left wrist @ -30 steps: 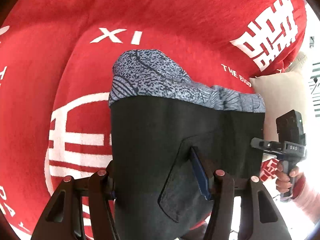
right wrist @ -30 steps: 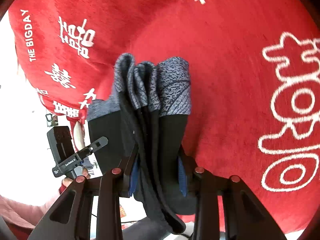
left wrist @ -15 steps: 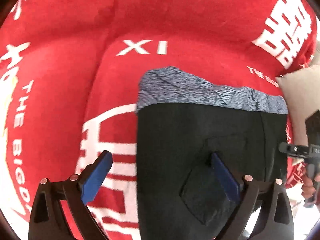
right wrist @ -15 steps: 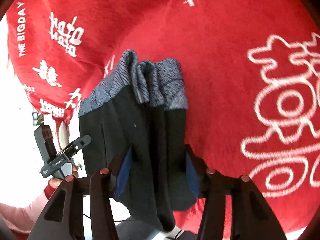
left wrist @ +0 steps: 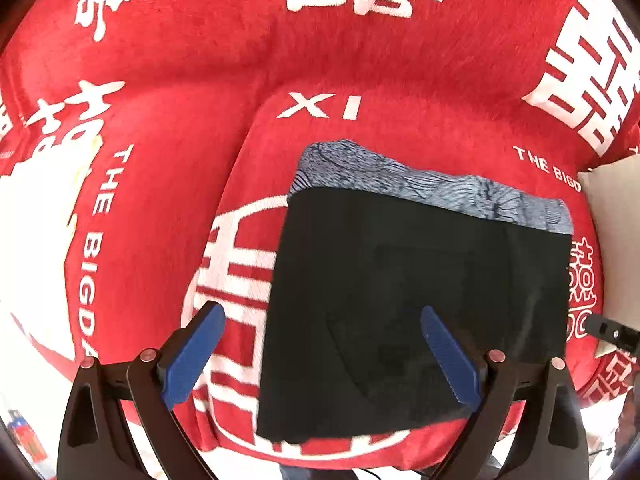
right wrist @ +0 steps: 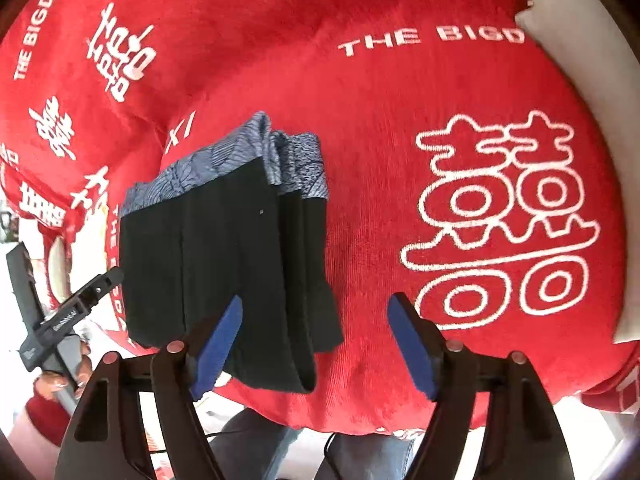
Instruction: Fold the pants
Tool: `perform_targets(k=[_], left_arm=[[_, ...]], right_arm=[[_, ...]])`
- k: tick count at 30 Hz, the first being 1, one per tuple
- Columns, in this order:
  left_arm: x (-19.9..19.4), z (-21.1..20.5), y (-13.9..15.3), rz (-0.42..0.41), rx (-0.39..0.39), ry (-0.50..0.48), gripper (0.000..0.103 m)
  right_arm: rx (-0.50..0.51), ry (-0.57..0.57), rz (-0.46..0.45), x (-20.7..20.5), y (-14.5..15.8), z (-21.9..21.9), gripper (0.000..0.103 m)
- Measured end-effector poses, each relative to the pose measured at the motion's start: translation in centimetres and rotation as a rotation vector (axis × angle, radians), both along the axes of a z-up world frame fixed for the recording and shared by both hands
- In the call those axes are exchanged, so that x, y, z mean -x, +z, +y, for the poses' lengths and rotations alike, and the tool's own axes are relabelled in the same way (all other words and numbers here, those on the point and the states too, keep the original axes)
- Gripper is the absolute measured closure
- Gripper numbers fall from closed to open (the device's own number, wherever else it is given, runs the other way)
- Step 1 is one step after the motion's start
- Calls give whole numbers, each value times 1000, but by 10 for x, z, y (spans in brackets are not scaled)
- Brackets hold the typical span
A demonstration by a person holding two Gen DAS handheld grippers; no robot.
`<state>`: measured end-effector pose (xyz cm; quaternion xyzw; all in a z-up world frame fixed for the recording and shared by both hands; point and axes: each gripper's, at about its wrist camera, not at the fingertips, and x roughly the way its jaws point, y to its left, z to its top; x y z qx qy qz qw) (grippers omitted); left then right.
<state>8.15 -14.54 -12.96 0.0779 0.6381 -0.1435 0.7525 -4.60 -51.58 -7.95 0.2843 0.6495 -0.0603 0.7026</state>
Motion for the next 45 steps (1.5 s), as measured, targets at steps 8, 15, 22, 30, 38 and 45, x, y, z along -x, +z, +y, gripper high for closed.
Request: perform_targets(k=[8,15,22,30,38,45], left_arm=[[33,-8,30,-5,-42,-21,4],[60,-9,49,5,-68,-120,4],[82,3,71,-46,-84,-192,4],[90,21,83,-45,-77,-197,4],[92,35,98,-63,-31,-208,1],[95,39,105,-83,-28,-217,1]], right_arm=[[57,56,20,8,21,26,22],[108,58,-7,11,47,67,20],[210,73,-23,19,74,106,5],[300,79,-25,28,96,142,0],[301,70,-17,35,111,163,0],[346,49,-33,39,124,171,0]])
